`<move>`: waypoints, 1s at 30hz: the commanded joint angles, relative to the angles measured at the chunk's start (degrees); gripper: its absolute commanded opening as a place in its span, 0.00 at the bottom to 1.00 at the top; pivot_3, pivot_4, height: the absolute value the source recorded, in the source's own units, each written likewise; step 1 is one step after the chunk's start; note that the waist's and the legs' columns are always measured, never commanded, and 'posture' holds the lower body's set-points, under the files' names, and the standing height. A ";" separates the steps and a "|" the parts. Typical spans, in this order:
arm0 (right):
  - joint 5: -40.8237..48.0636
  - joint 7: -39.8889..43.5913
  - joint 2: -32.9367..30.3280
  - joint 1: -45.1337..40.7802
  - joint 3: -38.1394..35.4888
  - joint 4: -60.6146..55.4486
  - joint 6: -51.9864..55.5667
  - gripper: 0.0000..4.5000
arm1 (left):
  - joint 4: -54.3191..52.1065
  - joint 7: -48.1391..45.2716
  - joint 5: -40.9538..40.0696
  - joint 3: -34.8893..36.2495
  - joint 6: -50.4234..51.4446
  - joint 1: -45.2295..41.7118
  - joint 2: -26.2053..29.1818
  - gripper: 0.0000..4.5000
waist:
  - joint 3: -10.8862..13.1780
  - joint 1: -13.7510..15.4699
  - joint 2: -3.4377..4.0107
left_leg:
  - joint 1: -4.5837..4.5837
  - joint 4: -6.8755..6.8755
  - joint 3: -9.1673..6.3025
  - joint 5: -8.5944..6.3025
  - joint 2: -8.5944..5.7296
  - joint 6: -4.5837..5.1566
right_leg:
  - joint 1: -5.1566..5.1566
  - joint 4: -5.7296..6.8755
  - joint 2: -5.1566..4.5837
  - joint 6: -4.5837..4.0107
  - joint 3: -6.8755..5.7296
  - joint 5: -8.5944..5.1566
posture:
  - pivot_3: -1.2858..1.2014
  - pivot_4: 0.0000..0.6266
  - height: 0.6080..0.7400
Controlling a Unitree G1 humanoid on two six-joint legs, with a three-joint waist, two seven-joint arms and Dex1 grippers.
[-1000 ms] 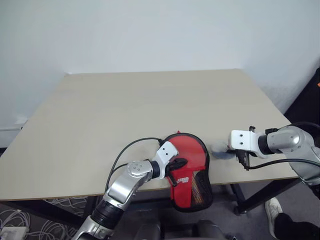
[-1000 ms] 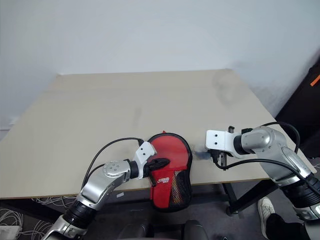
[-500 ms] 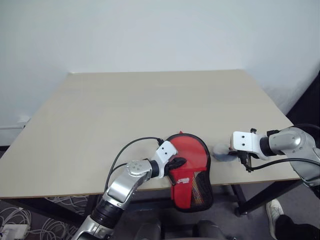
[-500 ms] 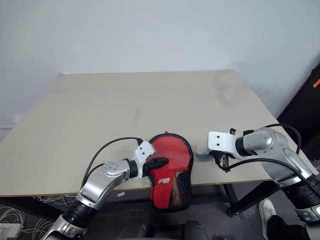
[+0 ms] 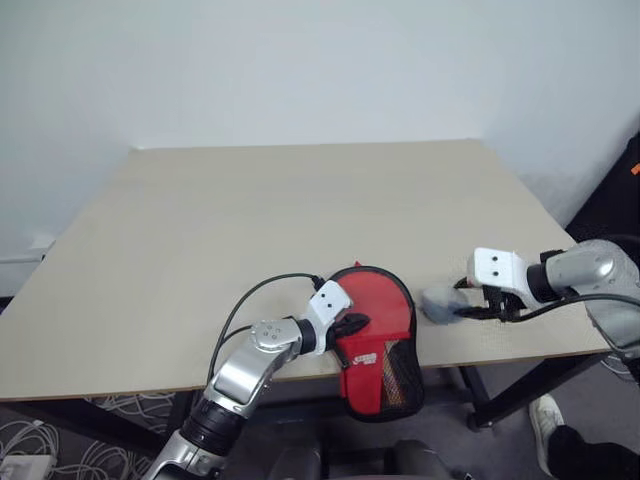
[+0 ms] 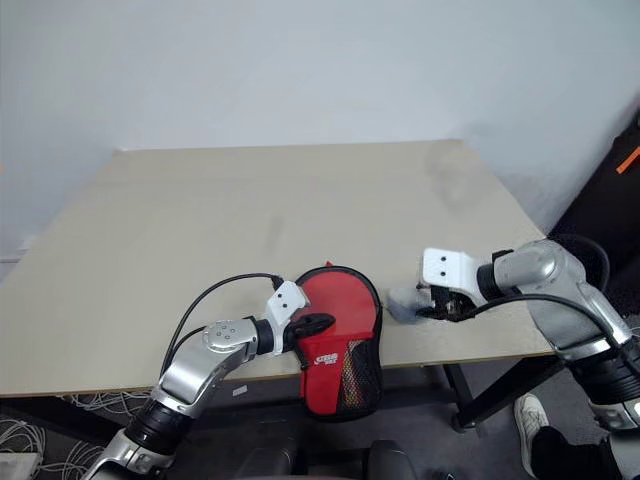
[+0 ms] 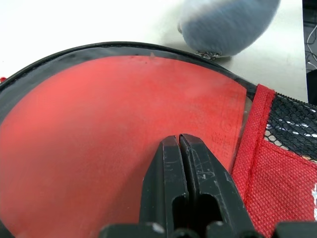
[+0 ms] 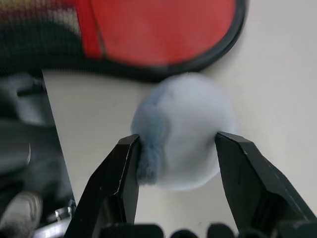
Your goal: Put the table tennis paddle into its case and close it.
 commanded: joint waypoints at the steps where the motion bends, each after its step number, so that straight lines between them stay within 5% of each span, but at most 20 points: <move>1: -1.94 -2.88 2.45 -4.22 0.00 6.94 0.31 0.57 | 4.62 0.34 2.26 -1.48 2.32 1.42 0.67 0.00 | -0.01 -0.25 -0.07 | 0.01 0.02 -0.01 -0.03 0.00 -0.05 | 0.01 0.00 0.00 0.00 0.00 0.00 | 0.52 0.00 1.00; 14: -8.17 -6.44 6.95 -5.86 4.51 20.64 -4.20 0.57 | 4.18 0.78 2.44 -1.39 2.55 1.84 0.23 0.00 | -0.07 -0.45 -0.03 | -0.01 0.01 -0.02 0.10 -0.09 0.18 | 0.05 0.03 0.00 0.01 0.05 0.12 | 0.52 0.00 1.00; 30: -7.72 -0.35 4.33 0.75 5.24 11.19 -1.51 0.57 | 3.60 1.37 2.29 -1.33 2.72 2.52 0.13 0.00 | -0.40 -0.48 0.00 | 0.02 0.02 -0.02 0.09 -0.07 0.17 | 0.06 0.03 0.00 0.01 0.04 0.12 | 0.52 0.00 1.00</move>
